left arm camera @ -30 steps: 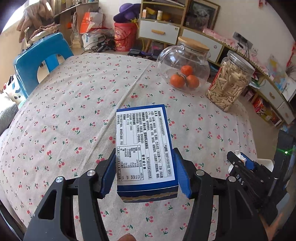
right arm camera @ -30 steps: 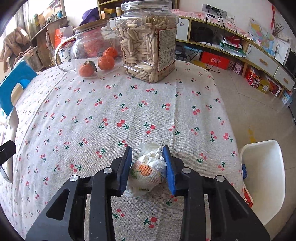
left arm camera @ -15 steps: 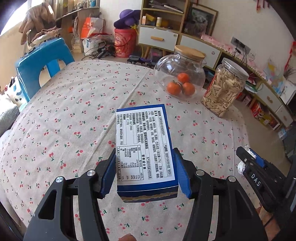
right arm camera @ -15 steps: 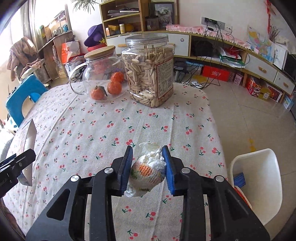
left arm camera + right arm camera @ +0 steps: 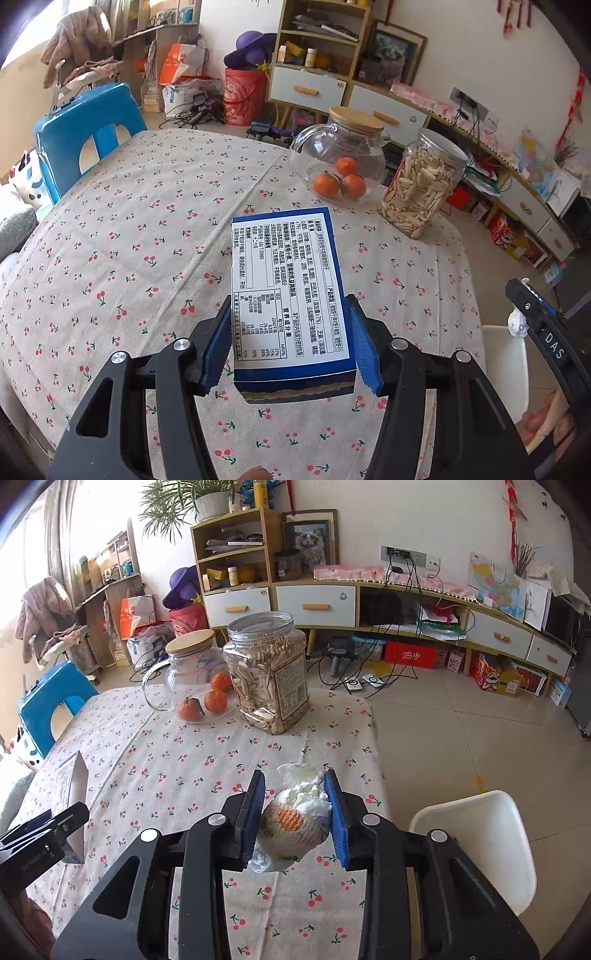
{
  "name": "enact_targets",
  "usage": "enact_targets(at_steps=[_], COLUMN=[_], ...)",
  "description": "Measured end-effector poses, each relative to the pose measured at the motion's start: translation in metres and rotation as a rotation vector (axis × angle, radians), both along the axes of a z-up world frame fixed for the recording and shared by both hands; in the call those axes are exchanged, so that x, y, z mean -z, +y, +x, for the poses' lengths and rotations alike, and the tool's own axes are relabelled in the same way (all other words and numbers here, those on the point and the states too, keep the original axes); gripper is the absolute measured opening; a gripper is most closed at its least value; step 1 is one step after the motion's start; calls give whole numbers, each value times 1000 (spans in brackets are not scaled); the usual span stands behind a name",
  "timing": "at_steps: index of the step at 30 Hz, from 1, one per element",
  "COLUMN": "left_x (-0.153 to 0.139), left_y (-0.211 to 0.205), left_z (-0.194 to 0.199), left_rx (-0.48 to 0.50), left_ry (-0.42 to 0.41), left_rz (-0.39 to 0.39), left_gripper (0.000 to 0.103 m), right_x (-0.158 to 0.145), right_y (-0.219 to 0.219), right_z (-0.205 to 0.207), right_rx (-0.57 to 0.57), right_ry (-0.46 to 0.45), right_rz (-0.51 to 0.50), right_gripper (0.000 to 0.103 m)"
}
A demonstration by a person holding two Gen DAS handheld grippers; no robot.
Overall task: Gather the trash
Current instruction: 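Carry the blue box and tissue bundle over the bin and release both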
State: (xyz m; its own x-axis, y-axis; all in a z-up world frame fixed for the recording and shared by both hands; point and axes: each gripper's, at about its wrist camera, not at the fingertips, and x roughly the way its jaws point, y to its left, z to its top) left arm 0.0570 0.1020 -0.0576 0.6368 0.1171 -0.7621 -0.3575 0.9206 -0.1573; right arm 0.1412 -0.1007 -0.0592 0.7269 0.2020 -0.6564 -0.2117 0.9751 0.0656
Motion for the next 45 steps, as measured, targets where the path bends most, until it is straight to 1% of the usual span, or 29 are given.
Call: enact_targets(at_steps=[8, 14, 23, 27, 29, 30, 31, 32, 35, 37, 39, 42, 45], left_x=[-1, -3, -10, -12, -13, -14, -15, -15, -20, -23, -25, -26, -22], left_y=[-22, -44, -89, -113, -124, -130, -137, -144, -169, -186, -204, -231, -256], left_z=[-11, -12, -11, -11, -10, -9, -9, -8, -3, 1, 5, 11, 15], left_rx=[24, 61, 138, 179, 200, 210, 222, 235, 275, 305, 336, 385, 426], left_ry=[-4, -3, -15, -17, -19, -20, -20, -21, -30, -38, -46, -48, -42], left_rz=[-6, -5, 6, 12, 14, 13, 11, 8, 6, 0, -9, -23, -45], left_gripper=[57, 57, 57, 57, 57, 57, 57, 57, 57, 57, 57, 57, 57], right_x=[-17, -27, -31, -26, -21, -18, -16, -14, -14, -14, -13, -12, -12], right_y=[-32, -67, -129, -157, -174, -181, -189, -197, -215, -227, -239, -258, -273], right_z=[-17, -30, -43, -43, -40, -39, -38, -40, -44, -48, -53, -60, -68], right_rx=[41, 105, 221, 285, 326, 345, 363, 390, 436, 473, 506, 550, 587], right_ry=[-50, -91, -108, -100, -79, -69, -58, -61, -68, -72, -69, -62, -60], right_rz=[-1, -14, -14, -25, -18, -9, -1, 4, 9, 7, 10, 14, 9], right_gripper=[31, 31, 32, 32, 36, 51, 70, 74, 76, 80, 82, 84, 89])
